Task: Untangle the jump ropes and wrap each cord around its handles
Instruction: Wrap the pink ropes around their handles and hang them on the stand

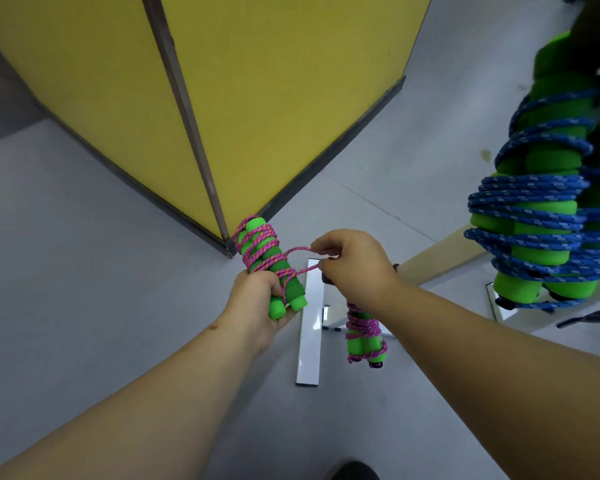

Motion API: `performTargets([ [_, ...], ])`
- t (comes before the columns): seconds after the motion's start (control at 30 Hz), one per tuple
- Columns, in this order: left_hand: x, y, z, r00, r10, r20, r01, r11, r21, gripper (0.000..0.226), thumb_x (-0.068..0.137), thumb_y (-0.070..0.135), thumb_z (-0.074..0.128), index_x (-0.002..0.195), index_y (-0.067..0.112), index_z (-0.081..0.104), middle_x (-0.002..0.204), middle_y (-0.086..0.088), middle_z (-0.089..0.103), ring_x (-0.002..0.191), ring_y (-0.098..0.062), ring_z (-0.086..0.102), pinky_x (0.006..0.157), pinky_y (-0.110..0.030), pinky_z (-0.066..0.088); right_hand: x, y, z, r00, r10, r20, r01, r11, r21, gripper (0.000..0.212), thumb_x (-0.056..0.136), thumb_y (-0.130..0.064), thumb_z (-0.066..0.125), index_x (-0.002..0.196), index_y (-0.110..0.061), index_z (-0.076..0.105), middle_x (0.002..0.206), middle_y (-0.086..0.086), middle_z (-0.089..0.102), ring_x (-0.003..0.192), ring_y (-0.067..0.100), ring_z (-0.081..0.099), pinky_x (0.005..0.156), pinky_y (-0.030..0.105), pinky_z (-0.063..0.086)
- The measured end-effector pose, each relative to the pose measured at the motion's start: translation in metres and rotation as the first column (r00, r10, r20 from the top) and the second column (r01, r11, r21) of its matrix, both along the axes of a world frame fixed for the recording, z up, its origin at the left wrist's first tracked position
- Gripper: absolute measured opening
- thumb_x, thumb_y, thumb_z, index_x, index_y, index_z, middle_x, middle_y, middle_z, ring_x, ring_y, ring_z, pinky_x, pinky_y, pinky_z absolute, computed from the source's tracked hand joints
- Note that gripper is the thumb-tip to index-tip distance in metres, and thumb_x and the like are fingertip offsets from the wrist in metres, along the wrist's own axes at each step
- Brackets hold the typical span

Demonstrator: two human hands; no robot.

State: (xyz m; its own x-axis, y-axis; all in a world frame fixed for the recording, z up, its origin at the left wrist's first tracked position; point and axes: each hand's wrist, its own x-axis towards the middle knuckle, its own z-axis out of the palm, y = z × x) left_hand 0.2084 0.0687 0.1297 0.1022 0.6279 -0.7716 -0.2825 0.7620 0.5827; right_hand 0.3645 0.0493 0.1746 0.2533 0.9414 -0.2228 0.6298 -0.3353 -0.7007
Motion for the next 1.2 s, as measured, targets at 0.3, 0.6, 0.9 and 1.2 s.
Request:
performTargets([
  [0.3,-0.078,-0.002,0.113,0.999,0.037,-0.026,-0.027,0.955,0.297,0.068,0.057,-0.001,0.043,0.121,0.02,0.051,0.122,-0.024,0.067,0.107,-0.041,0.07,0.071,-0.049,0.061,-0.092,0.0,0.1,0.986,0.057,-0.158,-0.037,0.991,0.126,0.041,0.093,0.001,0.049,0.121,-0.018,0.07,0.1,-0.004,0.064,0.08,0.003,0.058,0.059,0.011,0.04],
  [0.6,-0.138,-0.07,0.208,0.996,0.058,-0.061,-0.022,0.878,0.478,0.039,0.088,0.011,0.055,0.127,0.018,0.052,0.113,-0.017,0.072,0.086,-0.027,0.072,0.075,-0.046,0.062,-0.169,-0.073,0.184,0.983,0.049,0.179,-0.077,0.985,0.157,0.049,0.086,-0.02,0.043,0.131,-0.032,0.057,0.12,-0.001,0.064,0.117,0.032,0.053,0.099,0.047,0.045],
  [0.9,-0.179,-0.112,0.226,0.986,0.162,0.028,-0.149,0.813,0.563,0.036,0.097,0.013,0.062,0.13,0.015,0.047,0.117,-0.018,0.07,0.096,-0.029,0.073,0.073,-0.042,0.061,-0.209,-0.112,0.195,0.979,0.145,-0.14,-0.06,0.872,0.486,0.012,0.09,-0.021,0.066,0.09,-0.026,0.077,0.101,-0.012,0.06,0.099,0.008,0.056,0.077,0.022,0.046],
  [1.2,-0.185,-0.088,0.213,0.972,0.217,0.087,-0.228,0.793,0.565,0.041,0.097,0.017,0.064,0.133,0.009,0.046,0.112,-0.023,0.069,0.087,-0.029,0.073,0.076,-0.05,0.063,-0.201,-0.094,0.193,0.742,0.283,-0.607,-0.159,0.955,0.25,0.032,0.09,-0.035,0.065,0.076,-0.007,0.06,0.068,0.012,0.046,0.065,0.022,0.041,0.062,0.032,0.036],
])
